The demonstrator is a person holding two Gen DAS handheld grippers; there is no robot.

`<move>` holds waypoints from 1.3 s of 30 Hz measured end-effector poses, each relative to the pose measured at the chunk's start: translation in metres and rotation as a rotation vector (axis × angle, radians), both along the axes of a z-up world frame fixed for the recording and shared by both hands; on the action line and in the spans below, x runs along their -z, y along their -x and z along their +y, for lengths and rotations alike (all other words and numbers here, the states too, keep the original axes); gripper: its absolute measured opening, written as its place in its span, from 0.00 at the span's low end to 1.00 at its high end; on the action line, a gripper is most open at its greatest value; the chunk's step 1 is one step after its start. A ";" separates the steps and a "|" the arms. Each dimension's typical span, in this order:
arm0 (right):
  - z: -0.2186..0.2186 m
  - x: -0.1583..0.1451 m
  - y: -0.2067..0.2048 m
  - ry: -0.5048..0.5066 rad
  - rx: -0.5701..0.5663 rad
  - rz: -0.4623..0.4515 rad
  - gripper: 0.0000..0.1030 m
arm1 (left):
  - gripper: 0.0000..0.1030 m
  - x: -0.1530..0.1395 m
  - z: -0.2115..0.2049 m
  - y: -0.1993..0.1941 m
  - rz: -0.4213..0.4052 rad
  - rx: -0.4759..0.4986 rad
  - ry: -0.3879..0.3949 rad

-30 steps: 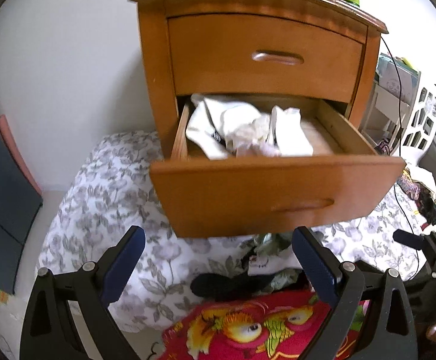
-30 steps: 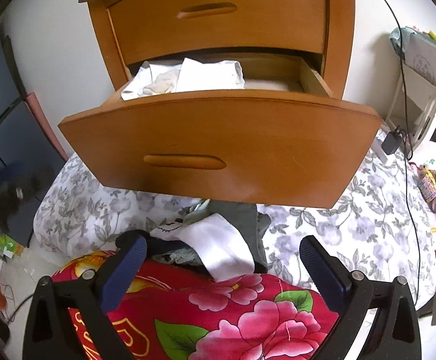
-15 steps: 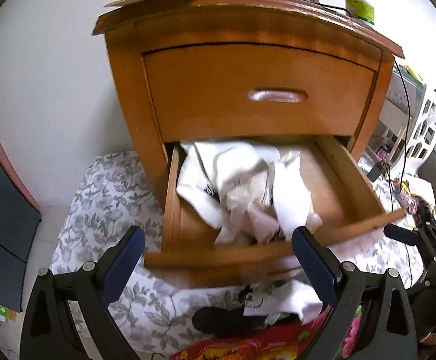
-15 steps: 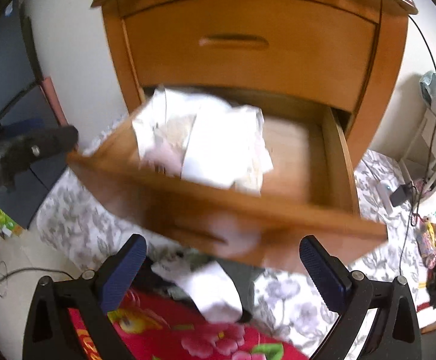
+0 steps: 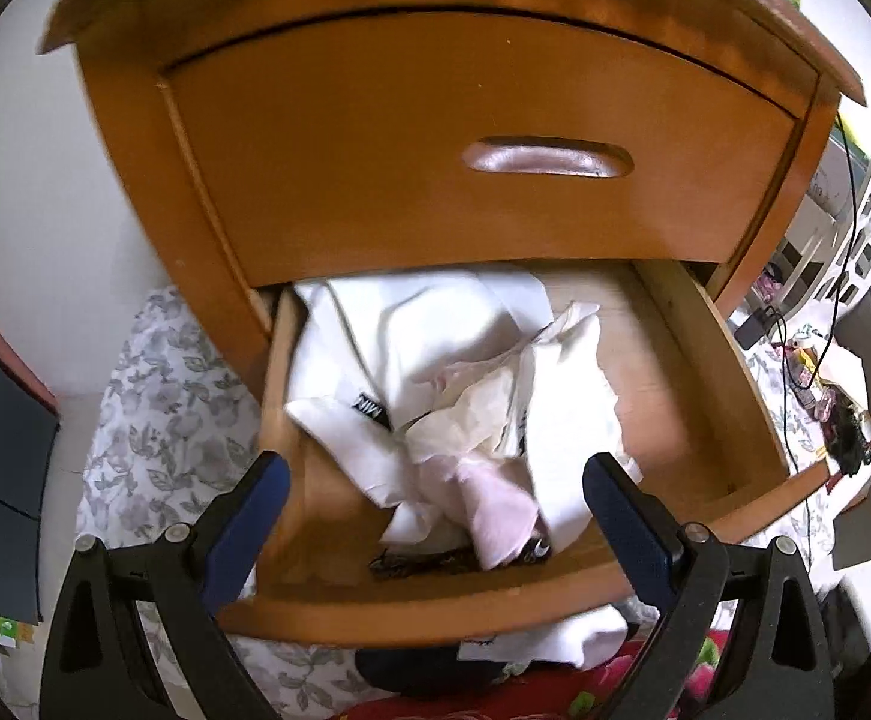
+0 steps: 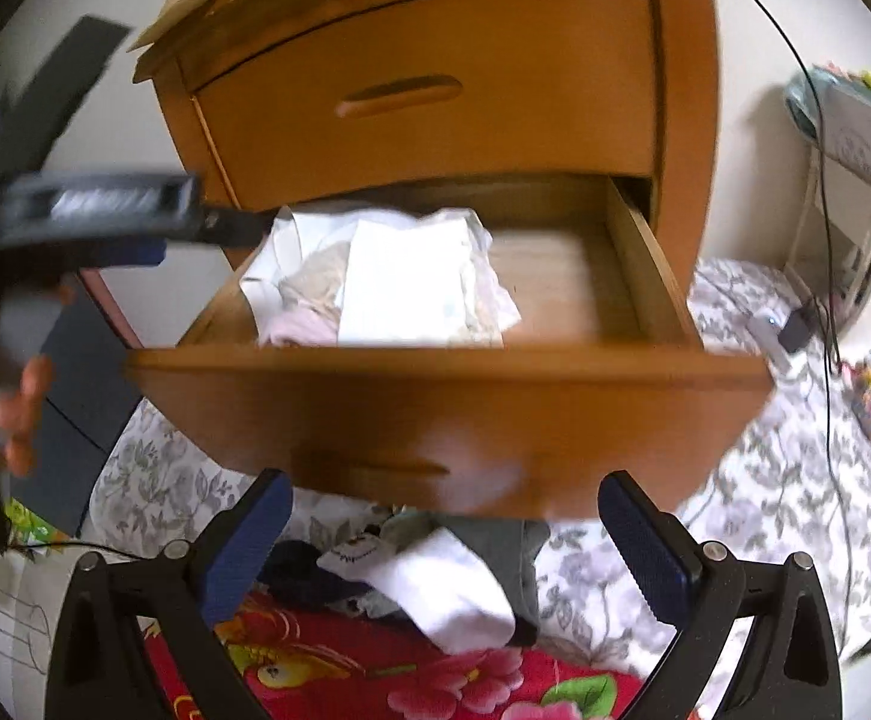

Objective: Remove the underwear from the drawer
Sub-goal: 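Grasp a white sock in the drawer with the left gripper and lift it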

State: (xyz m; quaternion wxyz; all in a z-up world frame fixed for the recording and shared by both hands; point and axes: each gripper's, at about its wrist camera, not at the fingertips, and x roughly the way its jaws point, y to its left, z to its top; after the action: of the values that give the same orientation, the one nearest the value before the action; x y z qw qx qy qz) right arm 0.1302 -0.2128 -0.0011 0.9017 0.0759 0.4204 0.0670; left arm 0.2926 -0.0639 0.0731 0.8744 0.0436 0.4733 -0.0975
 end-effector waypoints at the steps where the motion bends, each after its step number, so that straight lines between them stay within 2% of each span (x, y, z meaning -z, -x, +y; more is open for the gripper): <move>1: 0.000 0.004 0.002 -0.006 -0.005 0.010 1.00 | 0.95 0.001 -0.002 -0.004 0.009 0.000 0.011; 5: 0.009 0.030 0.003 -0.017 -0.054 0.071 1.00 | 0.95 0.008 -0.011 -0.026 0.062 -0.015 0.059; 9: 0.010 0.034 0.001 -0.023 -0.069 0.068 1.00 | 0.94 0.017 -0.024 -0.041 0.095 -0.010 0.082; 11: 0.005 0.035 0.002 -0.031 -0.057 0.066 1.00 | 0.81 0.020 -0.033 -0.048 0.107 0.003 0.107; 14: -0.002 0.036 0.001 -0.039 -0.041 0.072 1.00 | 0.73 0.023 -0.045 -0.058 0.118 0.027 0.125; 15: -0.002 0.036 0.001 -0.043 -0.042 0.073 1.00 | 0.71 0.024 -0.051 -0.060 0.115 0.035 0.123; 17: -0.003 0.038 -0.001 -0.049 -0.044 0.075 1.00 | 0.59 0.027 -0.062 -0.063 0.115 0.059 0.111; 23: -0.006 0.040 -0.001 -0.061 -0.046 0.076 1.00 | 0.38 0.036 -0.077 -0.063 0.134 0.097 0.099; 27: -0.007 0.039 -0.001 -0.065 -0.048 0.073 1.00 | 0.33 0.036 -0.083 -0.054 0.133 0.145 0.117; 31: -0.007 0.039 -0.001 -0.065 -0.048 0.074 1.00 | 0.26 0.042 -0.091 -0.050 0.142 0.166 0.083; 35: -0.007 0.038 -0.001 -0.062 -0.046 0.075 1.00 | 0.09 0.047 -0.089 -0.049 0.136 0.144 0.069; 39: -0.007 0.037 0.000 -0.057 -0.045 0.076 1.00 | 0.06 0.046 -0.083 -0.041 0.099 0.121 0.086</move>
State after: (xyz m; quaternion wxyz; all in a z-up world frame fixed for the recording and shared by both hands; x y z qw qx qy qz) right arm 0.1302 -0.2193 -0.0385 0.8809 0.0944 0.4537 0.0964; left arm 0.3332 -0.1464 0.0269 0.8435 0.0297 0.5078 -0.1723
